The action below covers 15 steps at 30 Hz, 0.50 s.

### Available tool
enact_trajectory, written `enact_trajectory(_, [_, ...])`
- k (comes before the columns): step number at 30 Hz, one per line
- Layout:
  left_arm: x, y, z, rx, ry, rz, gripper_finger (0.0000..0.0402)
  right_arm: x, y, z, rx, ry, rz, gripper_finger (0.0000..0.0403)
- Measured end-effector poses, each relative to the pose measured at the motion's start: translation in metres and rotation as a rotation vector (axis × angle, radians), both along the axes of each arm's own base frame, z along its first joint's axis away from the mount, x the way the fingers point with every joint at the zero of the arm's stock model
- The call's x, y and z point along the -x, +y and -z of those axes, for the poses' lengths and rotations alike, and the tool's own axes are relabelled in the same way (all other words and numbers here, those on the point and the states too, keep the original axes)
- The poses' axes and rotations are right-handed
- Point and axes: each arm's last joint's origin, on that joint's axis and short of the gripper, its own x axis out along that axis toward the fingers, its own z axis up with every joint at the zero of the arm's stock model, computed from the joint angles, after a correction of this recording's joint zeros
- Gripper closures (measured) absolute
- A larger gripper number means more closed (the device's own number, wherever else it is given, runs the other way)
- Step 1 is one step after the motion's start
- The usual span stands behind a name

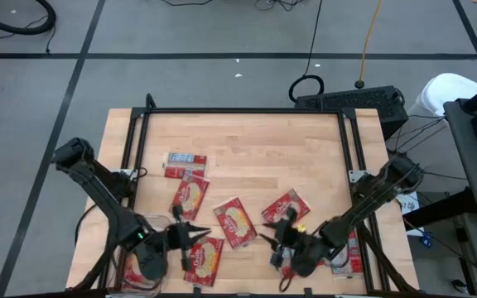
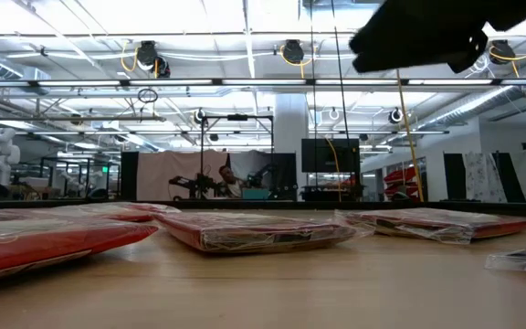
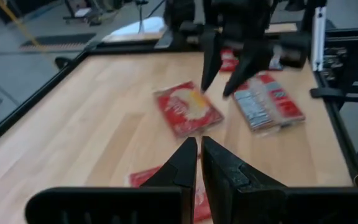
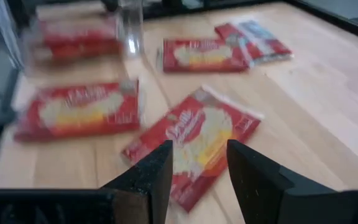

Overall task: Sort popcorn bags into baskets
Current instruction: Put the popcorn bag into the transparent bin

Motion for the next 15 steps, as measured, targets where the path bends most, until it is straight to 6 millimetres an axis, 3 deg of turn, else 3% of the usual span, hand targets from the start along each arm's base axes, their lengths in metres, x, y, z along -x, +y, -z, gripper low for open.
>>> enact_trajectory(7, [-0.016, -0.009, 0.021, -0.072, 0.017, 0.017, 0.0371, -0.010, 0.011, 0.029, 0.120, 0.181, -0.007, 0.0241])
enact_trajectory(15, [-0.022, -0.006, 0.024, -0.017, 0.049, 0.040, 0.0371, -0.010, -0.006, 0.053, 0.241, 0.334, 0.032, 0.0168])
